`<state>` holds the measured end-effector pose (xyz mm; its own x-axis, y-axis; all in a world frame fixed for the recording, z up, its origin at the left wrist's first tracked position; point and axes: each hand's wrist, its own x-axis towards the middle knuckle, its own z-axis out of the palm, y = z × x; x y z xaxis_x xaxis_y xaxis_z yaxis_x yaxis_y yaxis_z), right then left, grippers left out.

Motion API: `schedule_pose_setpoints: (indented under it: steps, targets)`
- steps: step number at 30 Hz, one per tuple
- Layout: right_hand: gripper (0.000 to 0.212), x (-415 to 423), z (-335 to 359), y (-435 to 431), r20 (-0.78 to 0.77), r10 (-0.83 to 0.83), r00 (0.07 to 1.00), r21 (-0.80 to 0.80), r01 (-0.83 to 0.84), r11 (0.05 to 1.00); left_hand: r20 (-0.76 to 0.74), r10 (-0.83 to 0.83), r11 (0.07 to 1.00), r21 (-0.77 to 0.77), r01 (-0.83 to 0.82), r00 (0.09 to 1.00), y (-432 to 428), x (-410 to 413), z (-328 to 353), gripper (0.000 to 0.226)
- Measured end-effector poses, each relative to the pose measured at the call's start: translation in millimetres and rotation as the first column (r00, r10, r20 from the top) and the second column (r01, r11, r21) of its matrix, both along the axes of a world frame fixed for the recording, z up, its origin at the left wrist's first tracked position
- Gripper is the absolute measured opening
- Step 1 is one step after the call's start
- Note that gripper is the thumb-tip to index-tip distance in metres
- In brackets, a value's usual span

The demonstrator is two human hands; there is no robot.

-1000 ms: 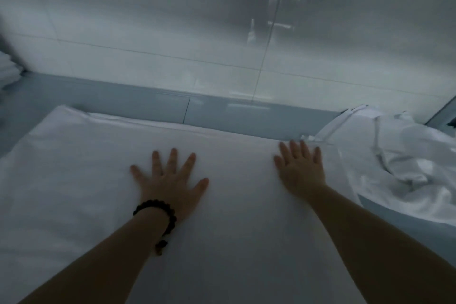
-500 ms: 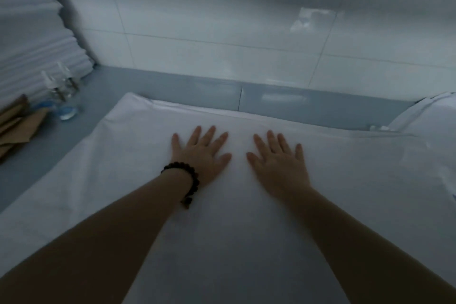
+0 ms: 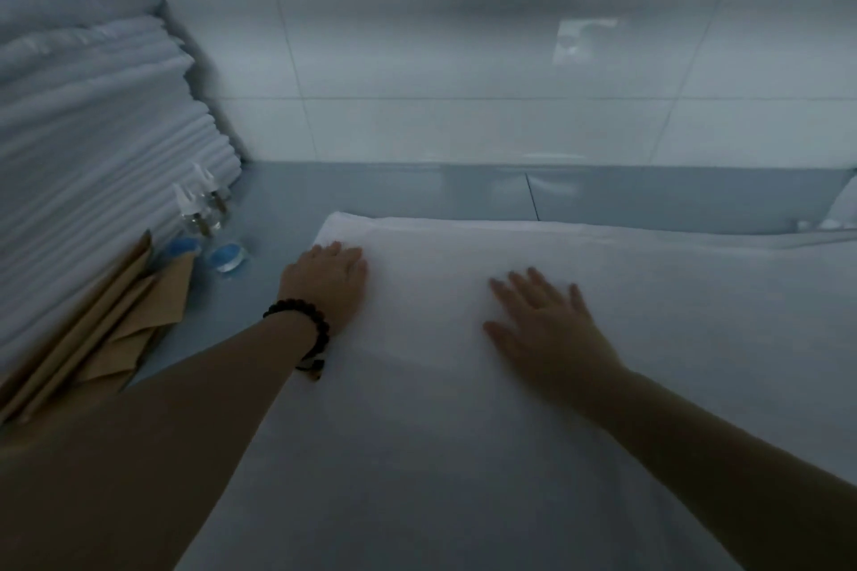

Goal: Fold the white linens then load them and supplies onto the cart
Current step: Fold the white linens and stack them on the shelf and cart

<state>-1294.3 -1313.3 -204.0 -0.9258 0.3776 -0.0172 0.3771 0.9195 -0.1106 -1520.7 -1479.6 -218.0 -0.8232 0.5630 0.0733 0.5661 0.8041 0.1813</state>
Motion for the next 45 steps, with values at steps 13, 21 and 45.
schedule_pose_setpoints:
  steps: [13, 21, 45]
  targets:
    - [0.061, -97.2, -7.0, -58.9, 0.12, 0.547, 0.829, 0.107, -0.558, 0.823, 0.293, -0.107, 0.882, 0.469, -0.045, 0.95, -10.0, -35.1, 16.3, 0.039]
    - [0.061, -138.6, -4.7, -47.7, 0.011, 0.41, 0.912, 0.09, -0.41, 0.908, 0.37, -0.1, 0.948, 0.317, -0.025, 0.924, -33.2, -17.1, 15.9, 0.049]
    - [0.052, -137.3, -13.7, -59.4, 0.086, 0.408, 0.909, 0.04, -0.412, 0.91, 0.119, -0.064, 0.997, -0.037, 0.068, 0.991, -76.0, 32.6, -15.5, 0.079]
